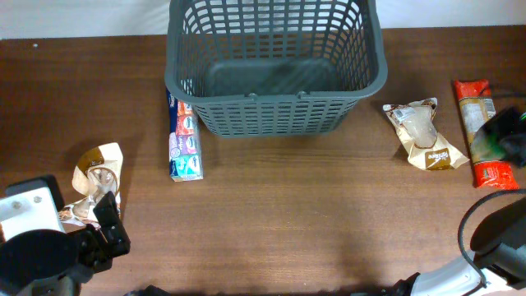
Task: Pack container
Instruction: 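Carry the jar with the right gripper over the basket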
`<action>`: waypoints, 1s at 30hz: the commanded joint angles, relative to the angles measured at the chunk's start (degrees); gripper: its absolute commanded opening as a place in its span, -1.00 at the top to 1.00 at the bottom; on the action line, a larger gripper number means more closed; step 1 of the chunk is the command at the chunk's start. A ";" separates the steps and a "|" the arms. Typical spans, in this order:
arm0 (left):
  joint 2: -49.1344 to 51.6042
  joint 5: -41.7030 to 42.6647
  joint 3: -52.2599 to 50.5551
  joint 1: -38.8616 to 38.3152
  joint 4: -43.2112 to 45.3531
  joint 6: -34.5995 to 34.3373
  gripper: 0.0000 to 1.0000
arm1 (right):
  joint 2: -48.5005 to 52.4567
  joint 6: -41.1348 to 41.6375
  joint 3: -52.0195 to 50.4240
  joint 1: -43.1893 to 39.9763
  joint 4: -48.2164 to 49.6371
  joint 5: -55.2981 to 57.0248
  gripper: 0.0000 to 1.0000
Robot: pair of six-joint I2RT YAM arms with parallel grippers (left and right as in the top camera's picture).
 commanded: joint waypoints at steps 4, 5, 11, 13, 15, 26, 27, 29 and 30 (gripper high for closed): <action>0.28 0.11 -0.22 0.35 0.00 0.72 -0.99 | -4.31 -0.44 27.74 4.92 -8.55 -10.91 0.93; 0.28 0.11 -0.22 0.35 0.00 0.72 -0.99 | -4.57 -0.44 30.75 6.05 -9.27 -11.43 0.92; 0.28 0.13 -0.22 0.35 -0.02 0.70 -0.99 | -5.99 -0.42 48.35 17.88 -9.44 -14.27 0.92; 0.28 0.13 -0.22 0.35 -0.02 0.70 -0.99 | -6.03 -0.46 52.89 23.69 -7.78 -14.01 0.92; 0.28 0.13 -0.22 0.35 0.00 0.70 -0.99 | -6.03 -2.29 54.84 29.20 -4.87 -13.86 0.92; 0.28 1.20 -0.22 0.35 -0.02 0.72 -0.99 | 2.38 -4.26 54.77 49.57 -0.68 -1.84 0.92; 0.28 1.22 -0.22 0.35 0.00 0.72 -0.99 | 3.74 -4.26 54.77 50.60 -0.87 -0.52 0.92; 0.28 1.66 -0.22 0.35 0.00 0.70 -0.99 | 6.38 -4.24 54.77 52.22 -1.88 1.18 0.93; 0.28 1.81 -0.22 0.35 -0.02 0.72 -0.99 | 7.89 -4.24 54.77 52.98 -2.56 1.81 0.92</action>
